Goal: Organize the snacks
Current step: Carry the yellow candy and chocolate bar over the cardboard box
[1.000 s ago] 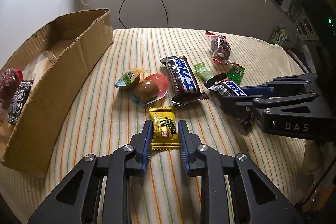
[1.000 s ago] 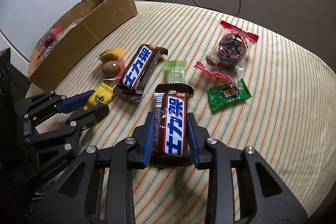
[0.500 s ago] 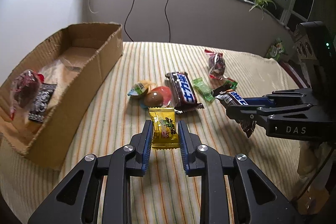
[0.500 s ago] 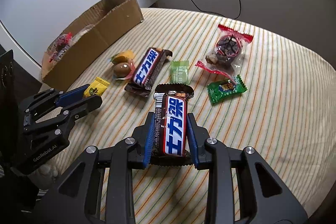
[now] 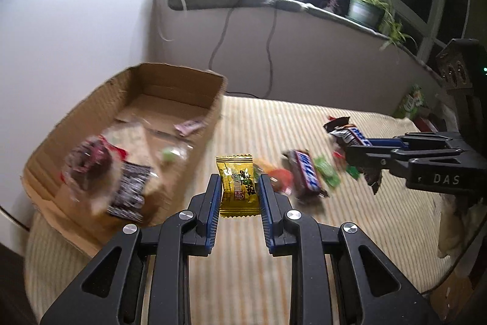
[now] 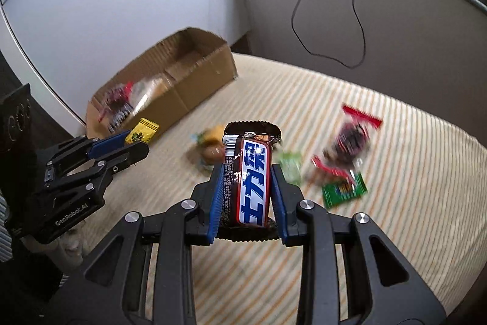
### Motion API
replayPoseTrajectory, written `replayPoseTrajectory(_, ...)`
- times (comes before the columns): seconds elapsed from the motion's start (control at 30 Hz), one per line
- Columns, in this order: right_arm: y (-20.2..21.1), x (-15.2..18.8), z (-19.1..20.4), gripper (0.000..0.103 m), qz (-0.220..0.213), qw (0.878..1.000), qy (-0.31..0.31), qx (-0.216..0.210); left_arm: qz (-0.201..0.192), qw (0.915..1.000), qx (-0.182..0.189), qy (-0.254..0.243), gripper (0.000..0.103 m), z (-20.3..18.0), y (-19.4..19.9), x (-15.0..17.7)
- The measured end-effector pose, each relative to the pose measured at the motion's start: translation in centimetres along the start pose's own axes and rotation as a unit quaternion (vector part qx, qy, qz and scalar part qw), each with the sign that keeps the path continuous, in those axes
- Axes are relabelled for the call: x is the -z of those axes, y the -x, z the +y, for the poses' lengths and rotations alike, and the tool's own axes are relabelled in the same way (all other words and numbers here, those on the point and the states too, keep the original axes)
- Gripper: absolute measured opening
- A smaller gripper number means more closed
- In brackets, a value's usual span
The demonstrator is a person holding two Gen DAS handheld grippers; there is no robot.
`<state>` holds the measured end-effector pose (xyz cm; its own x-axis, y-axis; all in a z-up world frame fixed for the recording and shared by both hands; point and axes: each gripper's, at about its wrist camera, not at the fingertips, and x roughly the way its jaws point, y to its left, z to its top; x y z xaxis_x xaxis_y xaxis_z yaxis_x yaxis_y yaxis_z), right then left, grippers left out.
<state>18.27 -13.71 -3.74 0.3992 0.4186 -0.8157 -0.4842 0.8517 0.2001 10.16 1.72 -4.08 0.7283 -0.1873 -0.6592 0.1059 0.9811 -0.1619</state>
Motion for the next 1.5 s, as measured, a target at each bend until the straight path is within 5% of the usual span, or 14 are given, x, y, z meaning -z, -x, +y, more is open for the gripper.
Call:
replayPoseTrajectory(0.9,-9.5,-11.5,6.2,0.03,-0.002,0.997,0.055,-0.05,-0.027,0.9956,-0.075,0.048,0.023,10.0,-2.1,-5.5)
replayPoseTrajectory(1.5,-13.6,-13.4,6.8,0.03,0.016,0.996,0.058,-0.059,-0.022,0.9953,-0.081,0.05,0.023,11.3,-3.7,-6.4)
